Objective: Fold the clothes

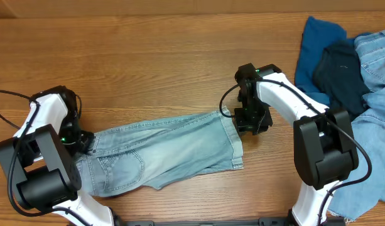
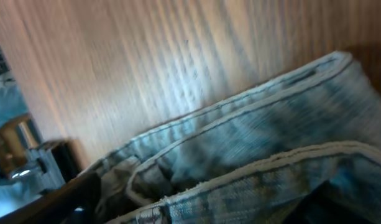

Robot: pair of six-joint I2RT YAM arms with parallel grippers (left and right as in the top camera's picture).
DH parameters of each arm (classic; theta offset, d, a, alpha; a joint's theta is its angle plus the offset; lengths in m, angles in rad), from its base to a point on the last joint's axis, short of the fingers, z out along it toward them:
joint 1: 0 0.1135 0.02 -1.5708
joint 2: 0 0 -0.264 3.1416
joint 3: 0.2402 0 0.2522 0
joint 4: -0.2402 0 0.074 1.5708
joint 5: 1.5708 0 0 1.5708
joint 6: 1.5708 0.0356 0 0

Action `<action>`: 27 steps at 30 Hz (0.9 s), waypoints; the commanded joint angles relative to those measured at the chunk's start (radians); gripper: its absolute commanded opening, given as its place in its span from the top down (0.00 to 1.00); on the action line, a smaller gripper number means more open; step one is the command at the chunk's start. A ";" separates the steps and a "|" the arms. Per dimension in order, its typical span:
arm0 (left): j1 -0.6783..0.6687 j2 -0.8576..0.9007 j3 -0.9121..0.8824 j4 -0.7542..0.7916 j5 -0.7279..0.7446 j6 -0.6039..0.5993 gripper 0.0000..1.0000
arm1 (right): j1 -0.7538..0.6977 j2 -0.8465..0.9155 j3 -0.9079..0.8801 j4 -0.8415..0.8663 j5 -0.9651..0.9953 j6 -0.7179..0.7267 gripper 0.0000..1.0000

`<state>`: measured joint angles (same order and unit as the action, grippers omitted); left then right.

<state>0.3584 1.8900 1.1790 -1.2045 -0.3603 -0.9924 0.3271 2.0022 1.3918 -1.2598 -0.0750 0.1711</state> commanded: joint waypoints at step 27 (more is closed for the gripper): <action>-0.155 -0.071 0.148 0.595 0.326 0.708 0.07 | -0.005 -0.047 0.002 0.129 -0.202 0.037 0.61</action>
<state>0.2142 1.8702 1.2221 -0.5636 -0.0593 -0.3161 0.3267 1.9999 1.3918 -1.1301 -0.2588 0.2092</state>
